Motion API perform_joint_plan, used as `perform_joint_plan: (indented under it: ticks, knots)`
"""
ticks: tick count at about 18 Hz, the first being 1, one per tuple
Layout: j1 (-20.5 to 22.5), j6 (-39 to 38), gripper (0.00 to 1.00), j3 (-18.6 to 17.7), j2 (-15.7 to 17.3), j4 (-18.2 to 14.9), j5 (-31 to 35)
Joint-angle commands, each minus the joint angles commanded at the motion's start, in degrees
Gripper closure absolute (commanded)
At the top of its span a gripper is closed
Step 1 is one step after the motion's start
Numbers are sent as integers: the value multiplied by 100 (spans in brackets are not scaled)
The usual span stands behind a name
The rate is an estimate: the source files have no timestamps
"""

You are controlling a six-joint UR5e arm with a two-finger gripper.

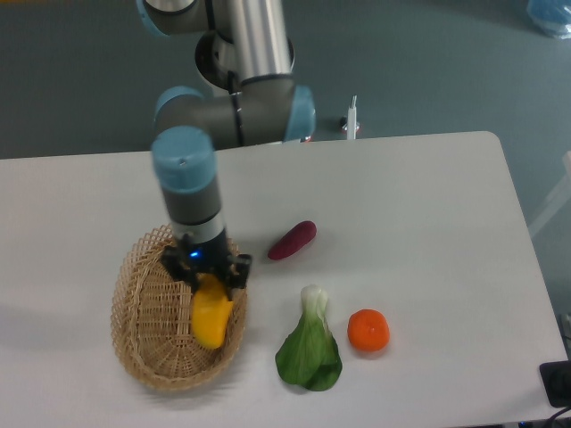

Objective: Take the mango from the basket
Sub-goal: 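Lift the mango out of the basket and carry it away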

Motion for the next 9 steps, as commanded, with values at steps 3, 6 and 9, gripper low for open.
perform_joint_plan:
  ticks: [3,6,9]
  knots:
    - [712,878,40,9,71,-105,-26]
    - [1256,1572,40,17,194,-281,-61]
    - [1723,2240,41,53,203,-325,-184]
